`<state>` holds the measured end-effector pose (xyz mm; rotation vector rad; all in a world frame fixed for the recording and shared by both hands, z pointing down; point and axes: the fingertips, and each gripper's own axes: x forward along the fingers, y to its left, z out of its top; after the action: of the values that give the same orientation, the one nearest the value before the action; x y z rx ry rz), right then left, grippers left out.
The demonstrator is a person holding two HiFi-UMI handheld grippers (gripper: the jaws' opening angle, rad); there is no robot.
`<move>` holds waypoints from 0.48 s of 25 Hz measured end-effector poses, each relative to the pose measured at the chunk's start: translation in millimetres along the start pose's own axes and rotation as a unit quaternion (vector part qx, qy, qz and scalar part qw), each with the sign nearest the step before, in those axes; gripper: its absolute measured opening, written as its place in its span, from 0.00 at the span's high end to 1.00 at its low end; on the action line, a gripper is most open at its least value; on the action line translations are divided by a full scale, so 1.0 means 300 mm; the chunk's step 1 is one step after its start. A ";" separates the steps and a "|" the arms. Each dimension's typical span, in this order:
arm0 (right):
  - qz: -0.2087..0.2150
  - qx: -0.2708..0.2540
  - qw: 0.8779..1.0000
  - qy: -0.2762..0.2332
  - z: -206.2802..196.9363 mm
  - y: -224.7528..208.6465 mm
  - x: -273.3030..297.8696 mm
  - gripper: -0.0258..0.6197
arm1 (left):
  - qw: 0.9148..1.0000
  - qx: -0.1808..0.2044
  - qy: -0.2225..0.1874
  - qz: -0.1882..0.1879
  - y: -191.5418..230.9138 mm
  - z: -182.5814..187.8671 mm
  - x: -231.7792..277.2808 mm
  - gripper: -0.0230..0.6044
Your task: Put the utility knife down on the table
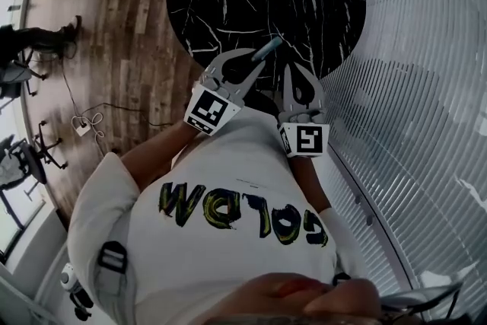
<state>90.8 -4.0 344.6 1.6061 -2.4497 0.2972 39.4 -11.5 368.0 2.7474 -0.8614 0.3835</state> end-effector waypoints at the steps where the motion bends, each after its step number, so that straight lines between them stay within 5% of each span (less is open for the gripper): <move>1: -0.002 0.001 1.000 0.003 -0.010 -0.013 -0.002 0.96 | 1.000 0.001 0.005 0.000 -0.004 -0.011 0.011 0.85; 12: 0.007 0.016 0.998 0.054 -0.173 -0.073 0.021 0.96 | 0.997 -0.046 0.066 0.001 0.029 -0.158 0.113 0.85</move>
<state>111.3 -3.8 397.5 1.5443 -2.3872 0.4161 52.7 -22.1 424.5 2.6037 -0.8281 0.5054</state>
